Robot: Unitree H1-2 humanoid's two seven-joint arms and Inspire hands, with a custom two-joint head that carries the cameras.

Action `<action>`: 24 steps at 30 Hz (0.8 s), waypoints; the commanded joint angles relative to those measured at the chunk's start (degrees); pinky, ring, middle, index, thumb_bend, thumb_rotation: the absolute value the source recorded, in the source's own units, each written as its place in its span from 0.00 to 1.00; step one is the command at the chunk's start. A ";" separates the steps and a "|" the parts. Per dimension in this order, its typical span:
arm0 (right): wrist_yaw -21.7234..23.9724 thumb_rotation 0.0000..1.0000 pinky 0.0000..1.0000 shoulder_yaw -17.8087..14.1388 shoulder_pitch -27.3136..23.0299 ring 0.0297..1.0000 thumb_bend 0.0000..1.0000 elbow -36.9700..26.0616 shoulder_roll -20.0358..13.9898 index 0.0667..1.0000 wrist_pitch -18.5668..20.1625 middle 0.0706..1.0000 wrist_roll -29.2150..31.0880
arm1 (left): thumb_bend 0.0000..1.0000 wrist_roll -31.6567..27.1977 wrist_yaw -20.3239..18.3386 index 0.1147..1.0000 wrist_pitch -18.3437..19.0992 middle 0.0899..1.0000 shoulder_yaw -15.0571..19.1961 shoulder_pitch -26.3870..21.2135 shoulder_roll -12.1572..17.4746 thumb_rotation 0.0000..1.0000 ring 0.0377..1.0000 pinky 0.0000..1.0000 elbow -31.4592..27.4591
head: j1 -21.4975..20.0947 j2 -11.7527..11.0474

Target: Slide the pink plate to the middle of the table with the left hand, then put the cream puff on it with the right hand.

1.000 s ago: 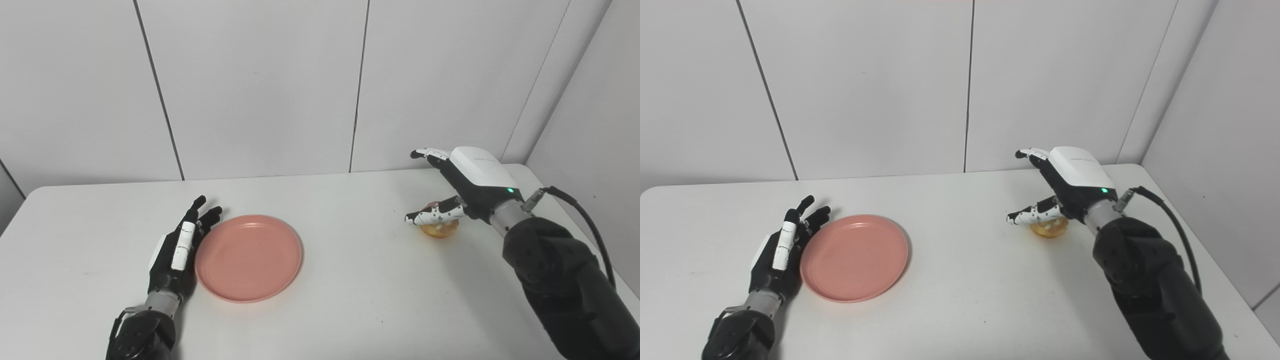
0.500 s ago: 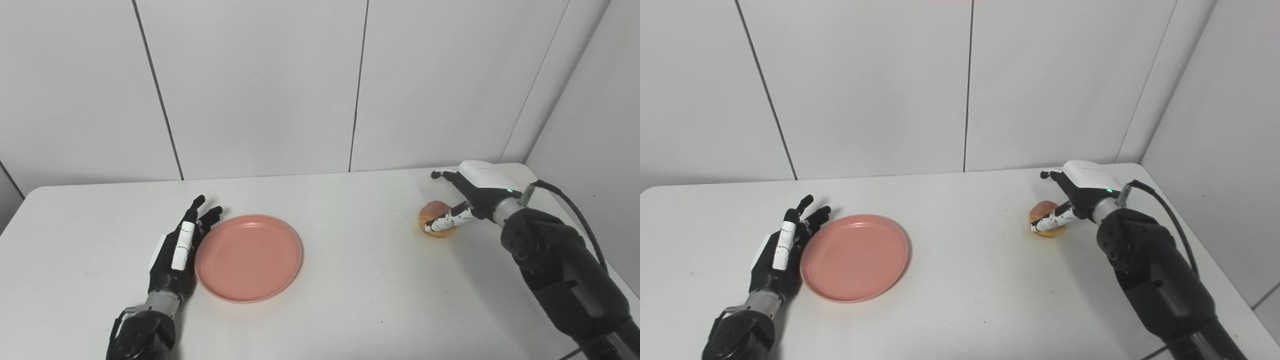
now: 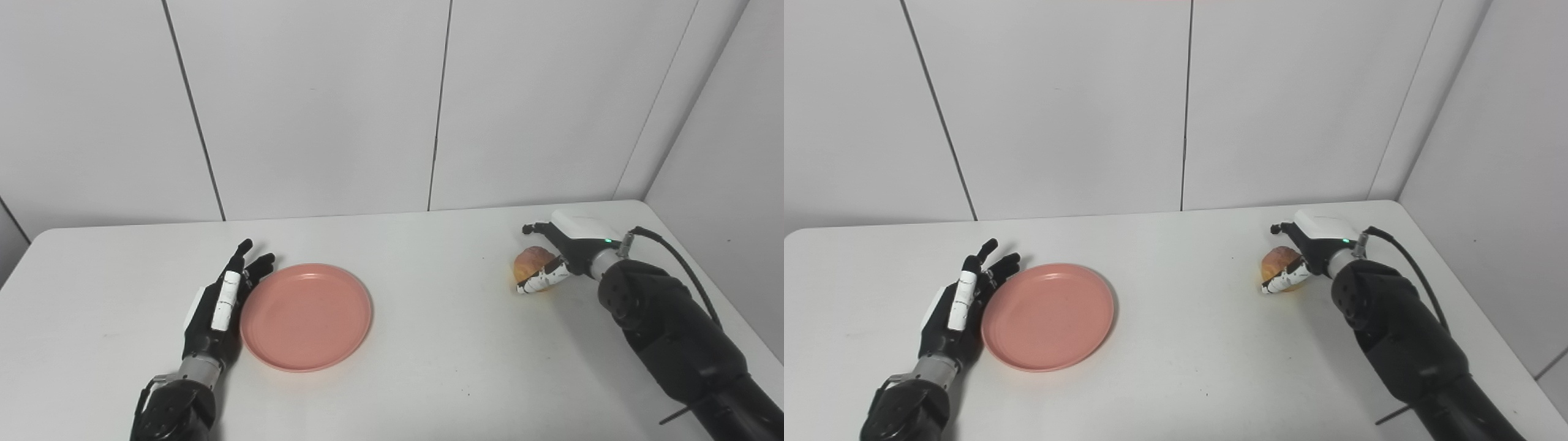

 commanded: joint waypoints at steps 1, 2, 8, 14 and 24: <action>-2.15 0.39 0.83 -0.24 -3.28 0.85 1.00 -0.40 -1.17 0.80 -1.98 0.86 -0.13 | 0.87 0.42 -1.25 0.93 0.46 0.80 -1.12 -0.55 -0.31 0.86 0.87 1.00 0.09 | 0.02 0.09; -2.25 0.38 0.83 0.01 -3.29 0.85 1.00 -0.19 -1.11 0.81 -1.83 0.86 -0.22 | 0.87 0.40 -1.32 0.93 0.46 0.80 -1.15 -0.53 -0.28 0.87 0.87 1.00 0.11 | 0.01 0.10; -3.62 0.37 0.80 0.36 -2.99 0.83 1.00 0.85 -0.65 0.80 -1.84 0.85 0.42 | 0.87 -0.01 -1.65 0.94 0.64 0.80 -1.15 -0.50 -0.27 0.87 0.87 1.00 0.31 | 0.19 0.26; -4.99 0.32 0.55 0.62 -2.92 0.69 1.00 1.82 -0.69 0.76 -2.55 0.78 1.33 | 0.85 0.01 -1.63 0.93 1.01 0.78 -1.20 -0.30 -0.24 0.87 0.87 1.00 0.08 | 0.32 0.43; -3.14 0.11 0.47 1.02 -2.90 0.58 0.55 3.54 -1.55 0.46 -2.07 0.63 3.48 | 0.84 -0.28 -1.87 0.94 1.28 0.78 -1.28 -0.08 -0.19 0.88 0.87 1.00 -0.22 | 0.51 0.81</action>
